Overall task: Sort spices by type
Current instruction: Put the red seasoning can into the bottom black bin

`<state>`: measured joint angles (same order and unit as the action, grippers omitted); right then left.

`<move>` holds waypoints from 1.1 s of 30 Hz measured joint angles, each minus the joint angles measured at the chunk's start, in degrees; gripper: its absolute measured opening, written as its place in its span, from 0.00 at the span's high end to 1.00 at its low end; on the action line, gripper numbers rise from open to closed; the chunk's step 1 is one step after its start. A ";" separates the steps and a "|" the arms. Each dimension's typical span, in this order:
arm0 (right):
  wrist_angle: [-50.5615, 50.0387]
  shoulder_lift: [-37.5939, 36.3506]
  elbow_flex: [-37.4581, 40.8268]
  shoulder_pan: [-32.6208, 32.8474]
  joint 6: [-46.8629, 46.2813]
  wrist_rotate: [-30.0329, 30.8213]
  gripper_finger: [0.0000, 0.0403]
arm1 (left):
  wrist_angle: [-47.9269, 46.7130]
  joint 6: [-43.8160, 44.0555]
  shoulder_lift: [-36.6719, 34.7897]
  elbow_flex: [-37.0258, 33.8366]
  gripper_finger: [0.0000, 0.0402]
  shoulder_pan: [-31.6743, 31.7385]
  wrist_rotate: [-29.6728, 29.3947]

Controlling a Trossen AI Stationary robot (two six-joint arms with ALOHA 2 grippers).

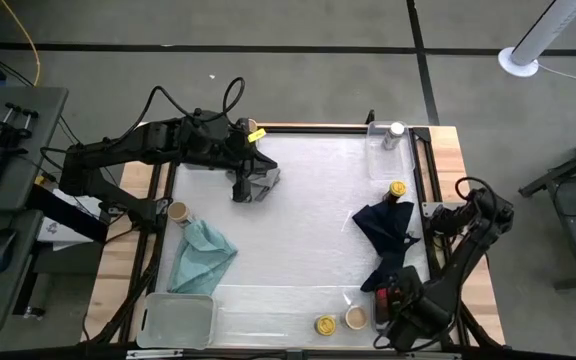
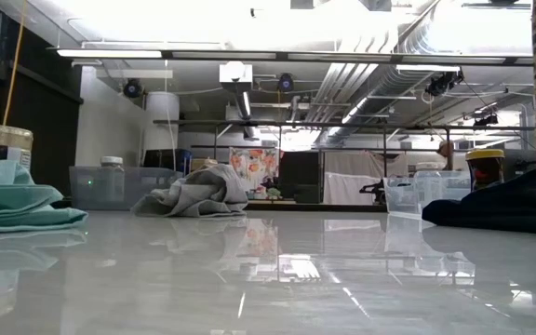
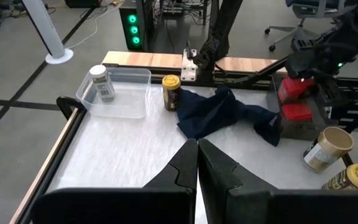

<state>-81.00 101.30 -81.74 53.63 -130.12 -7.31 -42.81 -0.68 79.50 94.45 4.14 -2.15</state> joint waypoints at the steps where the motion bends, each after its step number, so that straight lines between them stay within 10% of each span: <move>1: 1.95 0.00 1.18 0.00 0.12 0.02 0.50 | -0.02 0.01 0.00 0.00 1.00 0.00 0.00; 33: 10.54 -2.47 9.17 -0.79 3.05 4.60 0.42 | 0.70 -0.49 -0.02 0.00 1.00 0.02 -0.24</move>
<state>-70.46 98.82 -72.57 52.84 -127.07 -2.71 -42.11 -1.17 79.48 94.45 4.16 -2.39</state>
